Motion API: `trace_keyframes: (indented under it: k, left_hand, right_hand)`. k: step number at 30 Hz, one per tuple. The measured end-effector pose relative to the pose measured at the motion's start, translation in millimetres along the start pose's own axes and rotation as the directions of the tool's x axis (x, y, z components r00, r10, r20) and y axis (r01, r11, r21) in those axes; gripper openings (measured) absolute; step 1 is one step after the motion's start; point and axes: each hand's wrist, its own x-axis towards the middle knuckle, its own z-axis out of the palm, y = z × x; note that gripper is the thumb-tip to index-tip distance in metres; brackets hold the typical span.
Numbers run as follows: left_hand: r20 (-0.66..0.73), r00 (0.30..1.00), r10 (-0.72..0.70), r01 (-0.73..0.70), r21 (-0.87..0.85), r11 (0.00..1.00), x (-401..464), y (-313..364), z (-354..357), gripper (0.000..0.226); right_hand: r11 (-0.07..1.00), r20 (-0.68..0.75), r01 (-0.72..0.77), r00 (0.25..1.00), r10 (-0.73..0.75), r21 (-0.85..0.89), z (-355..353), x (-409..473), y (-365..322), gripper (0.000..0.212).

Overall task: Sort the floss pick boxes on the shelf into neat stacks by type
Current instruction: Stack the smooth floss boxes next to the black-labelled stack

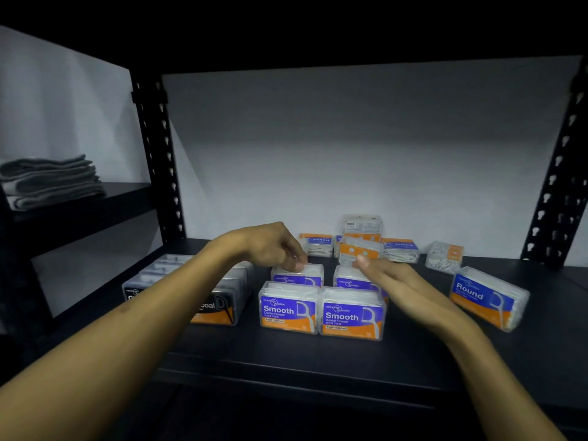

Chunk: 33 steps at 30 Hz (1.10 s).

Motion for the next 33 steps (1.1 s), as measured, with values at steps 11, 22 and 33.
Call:
trace_keyframes:
  k: [11, 22, 33]
  left_hand:
    - [-0.005, 0.995, -0.104, 0.104, 0.139, 0.985, -25.2, 25.6, 27.2, 0.069]
    - [-0.184, 0.982, -0.043, 0.072, 0.158, 0.985, -30.4, 22.7, 68.6, 0.057]
    - [-0.243, 0.969, 0.038, -0.004, 0.138, 0.990, -33.3, 22.1, 70.7, 0.059]
  right_hand:
    - [0.970, 0.128, 0.058, 0.991, -0.028, -0.236, 1.2, 1.1, -2.8, 0.103]
    - [0.948, 0.068, 0.135, 0.990, -0.121, -0.289, 5.1, 7.4, 13.2, 0.092]
    - [0.968, 0.018, 0.156, 0.988, -0.156, -0.196, 12.3, 8.2, 21.4, 0.079]
